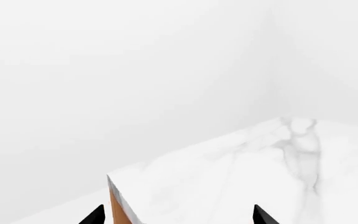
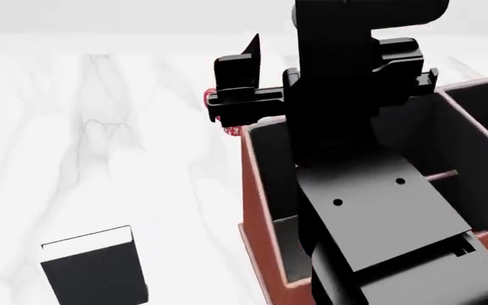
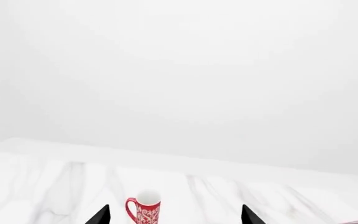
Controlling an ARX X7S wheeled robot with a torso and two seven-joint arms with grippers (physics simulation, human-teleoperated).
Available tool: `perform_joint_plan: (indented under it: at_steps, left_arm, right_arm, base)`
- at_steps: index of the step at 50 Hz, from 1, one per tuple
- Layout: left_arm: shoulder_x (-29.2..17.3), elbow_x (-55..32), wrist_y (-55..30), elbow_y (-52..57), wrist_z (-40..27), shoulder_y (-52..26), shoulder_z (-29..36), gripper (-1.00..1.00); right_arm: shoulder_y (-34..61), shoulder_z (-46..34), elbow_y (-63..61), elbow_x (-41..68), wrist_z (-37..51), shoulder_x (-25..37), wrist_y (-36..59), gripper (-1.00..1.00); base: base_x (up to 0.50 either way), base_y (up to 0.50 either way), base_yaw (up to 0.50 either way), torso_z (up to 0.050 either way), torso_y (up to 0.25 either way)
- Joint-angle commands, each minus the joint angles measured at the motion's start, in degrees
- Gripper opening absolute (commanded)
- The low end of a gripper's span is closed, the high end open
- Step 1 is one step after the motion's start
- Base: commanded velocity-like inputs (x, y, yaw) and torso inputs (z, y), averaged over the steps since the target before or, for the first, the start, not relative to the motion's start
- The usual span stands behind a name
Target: Pick up the book and place it in the right compartment of the caddy.
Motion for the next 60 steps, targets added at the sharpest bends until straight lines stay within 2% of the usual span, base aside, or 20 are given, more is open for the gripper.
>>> perform_joint_plan:
  at_steps: [1,28,43,46,50,51,52,53,54,55,60]
  left_arm:
    - [-0.06,0.01,0.24,-0.13,-0.13,0.27,-0.04,1.00]
    - [-0.27,-0.05,0.47,0.23,-0.42,0.78,0.06,1.00]
    - [-0.44,0.05,0.47,0.16,-0.57,0.67,0.40,1.00]
    - [-0.53,0.08,0.38,0.11,-0.61,0.61,0.49,1.00]
    - [-0.54,0.08,0.54,-0.08,-0.61,0.56,0.56,1.00]
    - [-0.19,-0.45,1.25,-0.12,-0.52,1.15,-0.35,1.00]
    - [-0.20,-0.48,1.36,-0.13,-0.43,1.17,-0.33,1.00]
    - [-0.20,-0.47,1.37,-0.13,-0.44,1.18,-0.33,1.00]
    - [-0.22,-0.48,1.32,-0.15,-0.49,1.17,-0.35,1.00]
    - [-0.23,-0.53,1.32,-0.16,-0.48,1.18,-0.35,1.00]
    - [-0.41,-0.35,1.05,-0.07,-0.66,1.00,-0.13,1.00]
  right_arm:
    - [0.32,0.35,0.59,1.16,0.16,-0.11,0.37,1.00]
    - [0.37,0.19,-0.18,2.62,2.24,-0.14,1.01,1.00]
    - [0.35,-0.19,-0.33,4.99,1.14,0.21,2.04,1.00]
    - [0.09,-2.27,-0.99,3.33,2.44,1.07,0.42,1.00]
    - [1.34,-0.68,-1.05,5.18,2.62,-0.36,3.94,1.00]
    - [9.35,-9.27,2.56,13.78,-5.98,2.86,8.00,1.00]
    - [9.97,-17.86,3.30,19.22,-14.57,2.99,8.77,1.00]
    - [9.87,-23.87,2.44,19.39,-23.17,3.68,7.32,1.00]
    - [9.82,-25.24,1.28,19.58,-27.91,4.41,7.08,1.00]
    - [10.42,-26.14,1.87,20.40,-27.95,4.14,9.94,1.00]
    - [10.12,-27.36,0.66,22.09,-28.74,3.90,10.67,1.00]
  base:
    - [0.50,0.00,0.00,0.000,0.000]
    - [0.50,0.00,0.00,0.000,0.001]
    - [0.00,-0.03,0.00,0.000,0.001]
    - [0.00,-0.33,0.00,0.000,0.000]
    - [0.00,0.00,0.00,0.000,0.000]
    - [0.00,0.00,0.00,0.000,0.000]
    - [0.00,0.00,0.00,0.000,0.000]
    - [0.00,0.00,0.00,0.000,0.000]
    - [0.00,0.00,0.00,0.000,0.000]
    - [0.00,0.00,0.00,0.000,0.000]
    - [0.00,0.00,0.00,0.000,0.000]
